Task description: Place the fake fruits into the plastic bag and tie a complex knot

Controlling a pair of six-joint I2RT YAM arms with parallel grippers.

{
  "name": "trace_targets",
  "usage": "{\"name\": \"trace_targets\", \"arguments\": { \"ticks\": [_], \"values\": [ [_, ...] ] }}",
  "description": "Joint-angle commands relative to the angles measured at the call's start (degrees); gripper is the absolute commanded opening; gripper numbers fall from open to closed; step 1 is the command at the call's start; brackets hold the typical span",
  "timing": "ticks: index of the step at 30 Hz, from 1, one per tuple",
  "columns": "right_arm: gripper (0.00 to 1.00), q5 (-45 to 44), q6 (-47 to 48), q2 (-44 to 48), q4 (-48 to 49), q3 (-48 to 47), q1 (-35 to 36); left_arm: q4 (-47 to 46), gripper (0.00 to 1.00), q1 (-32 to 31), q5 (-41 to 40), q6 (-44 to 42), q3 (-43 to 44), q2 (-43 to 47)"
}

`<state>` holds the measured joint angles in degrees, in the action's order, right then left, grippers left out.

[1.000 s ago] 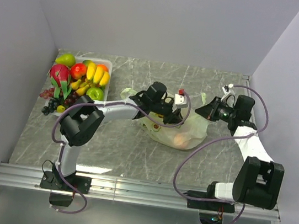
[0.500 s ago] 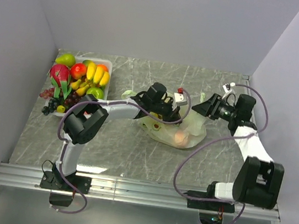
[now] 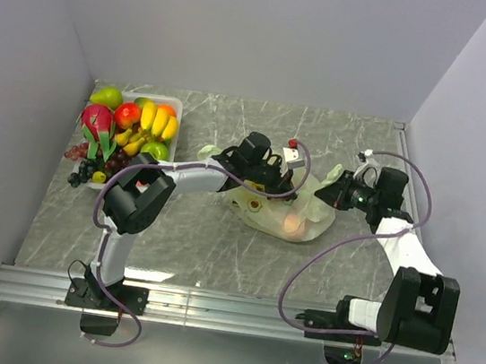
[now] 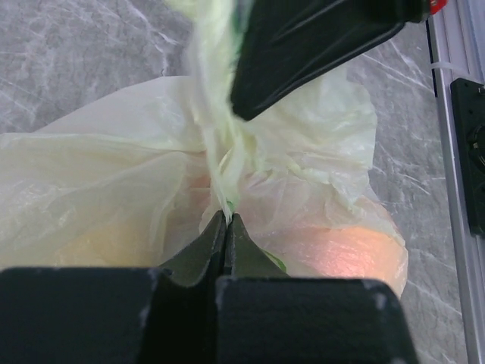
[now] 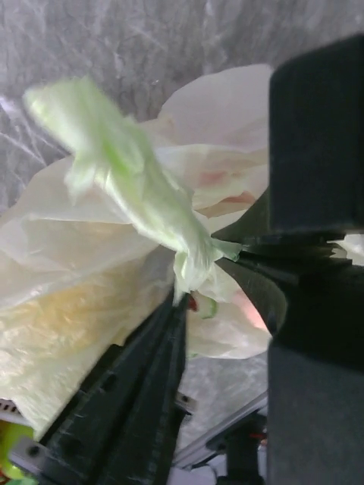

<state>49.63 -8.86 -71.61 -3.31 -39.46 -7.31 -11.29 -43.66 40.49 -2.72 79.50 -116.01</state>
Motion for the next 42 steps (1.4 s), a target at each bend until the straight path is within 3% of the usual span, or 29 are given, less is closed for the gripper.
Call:
{"name": "trace_targets", "arguments": {
  "ticks": [1,7,13,14,15,17,19,20,24,27,30,31,35,37,42],
  "values": [
    [0.07,-2.78,-3.95,-2.82,8.83,-4.47,3.61,0.56,0.0,-0.63,2.4,-1.58,0.65,1.05],
    [0.01,-2.17,-6.16,-8.1,9.29,-11.16,8.98,4.95,0.0,-1.6,2.14,-7.64,1.53,-0.27],
    [0.0,-5.5,-2.15,-9.95,3.77,-10.81,10.21,6.19,0.02,-1.78,1.61,-6.52,2.68,1.48],
    [0.0,-5.59,-0.91,-9.86,2.45,-10.81,10.04,6.8,0.09,-1.69,1.26,-6.33,2.33,2.62],
    [0.0,-5.59,0.15,-9.77,1.65,-10.9,9.86,7.76,0.3,-1.52,0.91,-6.16,2.41,4.89],
    [0.01,-5.51,4.01,-9.16,-2.47,-11.68,9.69,11.1,0.51,-0.38,-0.58,-4.24,4.77,8.4],
    [0.02,-5.59,5.25,-8.64,-3.71,-12.04,9.77,16.54,0.59,2.77,0.8,-2.83,7.31,10.26],
    [0.03,-6.12,5.69,-8.28,-4.15,-12.39,9.69,18.65,0.69,4.1,1.69,-2.47,8.64,11.32],
    [0.06,-6.56,7.72,-7.58,-6.79,-13.8,9.68,28.05,0.89,11.21,4.68,-1.15,12.25,19.47],
    [0.16,-7.08,8.25,-7.31,-8.11,-14.85,9.77,30.97,0.89,17.63,4.08,0.34,11.91,25.45],
    [0.33,-8.4,8.25,-6.44,-10.83,-16.52,9.86,33.26,0.87,23.87,2.15,1.05,8.4,31.78],
    [0.49,-8.67,8.33,-5.56,-11.19,-16.87,9.77,34.74,0.86,25.19,1.27,0.44,6.21,33.11],
    [0.87,-9.99,9.99,-2.48,-13.56,-19.59,9.77,42.46,0.83,31.08,1.43,-6.14,1.72,37.51],
    [0.92,-11.3,10.97,-0.56,-14.87,-20.74,9.77,44.24,0.84,32.31,1.52,-8.69,-0.65,39.1],
    [0.94,-14.47,13.08,3.23,-14.36,-23.37,10.47,45.05,0.86,32.41,1.35,-11.52,-3.56,39.81]
  ]
}}
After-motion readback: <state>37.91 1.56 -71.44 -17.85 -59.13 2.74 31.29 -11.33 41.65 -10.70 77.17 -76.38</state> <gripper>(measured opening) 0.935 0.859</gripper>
